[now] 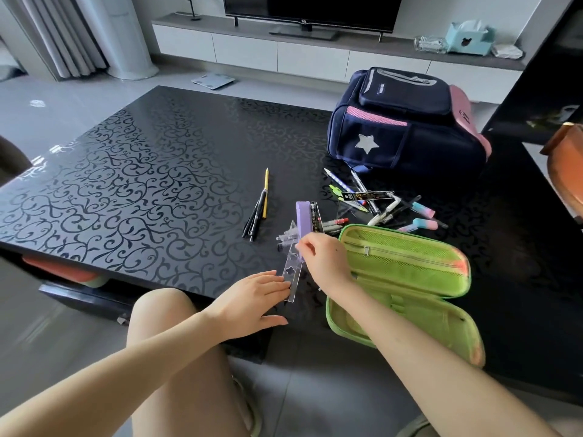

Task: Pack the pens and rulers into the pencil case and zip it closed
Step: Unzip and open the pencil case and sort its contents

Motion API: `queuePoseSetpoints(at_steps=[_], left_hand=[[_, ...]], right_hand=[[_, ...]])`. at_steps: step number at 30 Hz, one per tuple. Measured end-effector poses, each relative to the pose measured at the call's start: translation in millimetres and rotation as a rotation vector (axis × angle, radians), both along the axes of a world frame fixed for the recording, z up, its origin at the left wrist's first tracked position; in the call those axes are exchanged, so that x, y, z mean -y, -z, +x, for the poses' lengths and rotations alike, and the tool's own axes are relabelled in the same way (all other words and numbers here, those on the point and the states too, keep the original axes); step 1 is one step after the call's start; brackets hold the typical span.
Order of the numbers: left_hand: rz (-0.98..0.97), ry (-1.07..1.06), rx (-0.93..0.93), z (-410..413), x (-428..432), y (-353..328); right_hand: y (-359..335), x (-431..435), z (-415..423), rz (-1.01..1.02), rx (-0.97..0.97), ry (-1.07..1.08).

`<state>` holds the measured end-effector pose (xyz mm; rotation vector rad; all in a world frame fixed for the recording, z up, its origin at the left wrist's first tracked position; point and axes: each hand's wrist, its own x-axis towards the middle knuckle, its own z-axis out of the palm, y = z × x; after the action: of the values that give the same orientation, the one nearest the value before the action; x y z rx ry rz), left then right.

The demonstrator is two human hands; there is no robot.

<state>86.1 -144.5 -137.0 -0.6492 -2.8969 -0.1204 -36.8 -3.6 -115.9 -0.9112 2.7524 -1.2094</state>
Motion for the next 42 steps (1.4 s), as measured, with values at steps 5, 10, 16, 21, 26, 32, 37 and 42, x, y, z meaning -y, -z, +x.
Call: queuePoseSetpoints(at_steps=[5,10,16,21,26,32,37,42], left_hand=[[0.033,0.09,-0.079,1.8,3.7,1.8],[0.049,0.134,-0.107,7.7,1.0,-1.8],[0.012,0.148,-0.137,9.4,1.0,-17.2],[0.079,0.154,-0.186,-2.4,14.0,-65.8],[0.167,-0.013,-0.25,-15.0,22.3,-111.4],[0.438,-0.24,-0.306,-28.7,10.8,-161.1],[1.03,-0.513,-0.102,-45.2,-14.6,-171.4],[1.566,-0.481,0.272,-62.3,-58.0,-146.8]], right_hand=[[-6.5,10.3,-23.7,0.02,0.001,0.044],[-10.7,17.9,-39.5,0.049,0.009,0.092],[-11.1,17.1,-46.2,0.054,0.028,0.153],[-13.2,14.7,-54.2,-0.031,0.125,0.215],[-25.3,6.1,-59.6,-0.099,0.206,0.213],[-77.1,-36.3,-41.9,-0.354,0.334,0.132],[-113.7,-89.4,-12.3,-0.37,0.436,-0.224],[-106.2,-138.2,-0.9,-0.237,0.207,-0.101]])
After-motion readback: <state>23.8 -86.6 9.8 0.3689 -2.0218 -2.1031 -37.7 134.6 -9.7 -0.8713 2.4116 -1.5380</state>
